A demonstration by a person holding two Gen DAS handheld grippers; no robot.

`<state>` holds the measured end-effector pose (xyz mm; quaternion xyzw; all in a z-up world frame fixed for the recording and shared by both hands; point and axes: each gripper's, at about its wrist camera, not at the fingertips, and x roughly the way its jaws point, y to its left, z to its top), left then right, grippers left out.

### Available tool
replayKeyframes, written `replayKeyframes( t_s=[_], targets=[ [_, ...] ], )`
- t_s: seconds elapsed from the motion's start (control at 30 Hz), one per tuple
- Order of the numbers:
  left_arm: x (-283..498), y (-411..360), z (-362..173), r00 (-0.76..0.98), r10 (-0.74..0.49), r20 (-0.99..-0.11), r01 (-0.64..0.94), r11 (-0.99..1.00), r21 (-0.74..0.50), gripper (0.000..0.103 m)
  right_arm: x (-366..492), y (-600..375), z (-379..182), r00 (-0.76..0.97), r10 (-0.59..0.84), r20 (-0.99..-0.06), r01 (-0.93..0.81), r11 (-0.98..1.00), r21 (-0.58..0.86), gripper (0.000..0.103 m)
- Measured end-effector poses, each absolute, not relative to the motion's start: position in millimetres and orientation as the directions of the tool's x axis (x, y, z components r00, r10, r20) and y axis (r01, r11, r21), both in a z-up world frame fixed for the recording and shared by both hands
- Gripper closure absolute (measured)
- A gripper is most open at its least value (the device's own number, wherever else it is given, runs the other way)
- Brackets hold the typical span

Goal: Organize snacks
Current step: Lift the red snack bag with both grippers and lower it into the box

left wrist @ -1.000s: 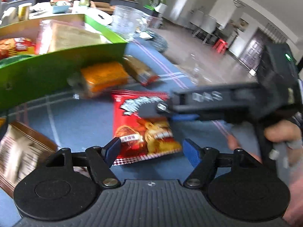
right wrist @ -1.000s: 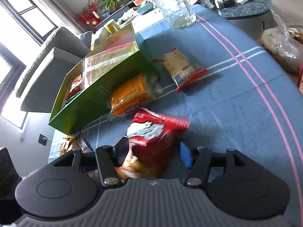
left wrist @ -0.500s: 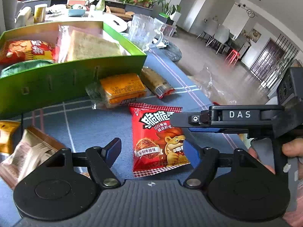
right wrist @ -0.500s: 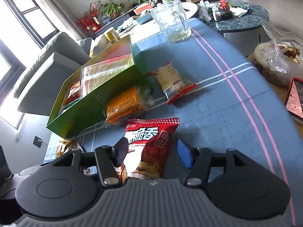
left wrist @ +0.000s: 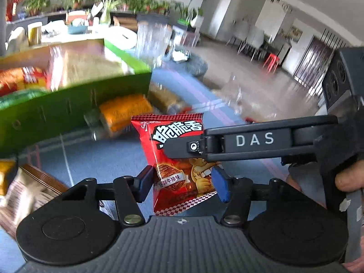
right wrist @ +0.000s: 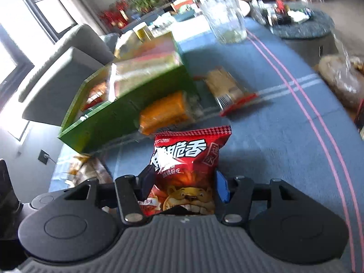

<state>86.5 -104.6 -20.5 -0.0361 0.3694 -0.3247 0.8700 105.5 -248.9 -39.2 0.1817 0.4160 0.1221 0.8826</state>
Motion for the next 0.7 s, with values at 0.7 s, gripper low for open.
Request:
replayKeyframes(
  t_s=[0.7],
  targets=[
    [104, -25, 44, 0.744, -0.462, -0.482, 0.404, 0.886, -0.226, 0.050, 141, -182, 31, 0.679, 0.514, -0.524, -0.307, 0.847, 0.434, 0.039]
  ],
)
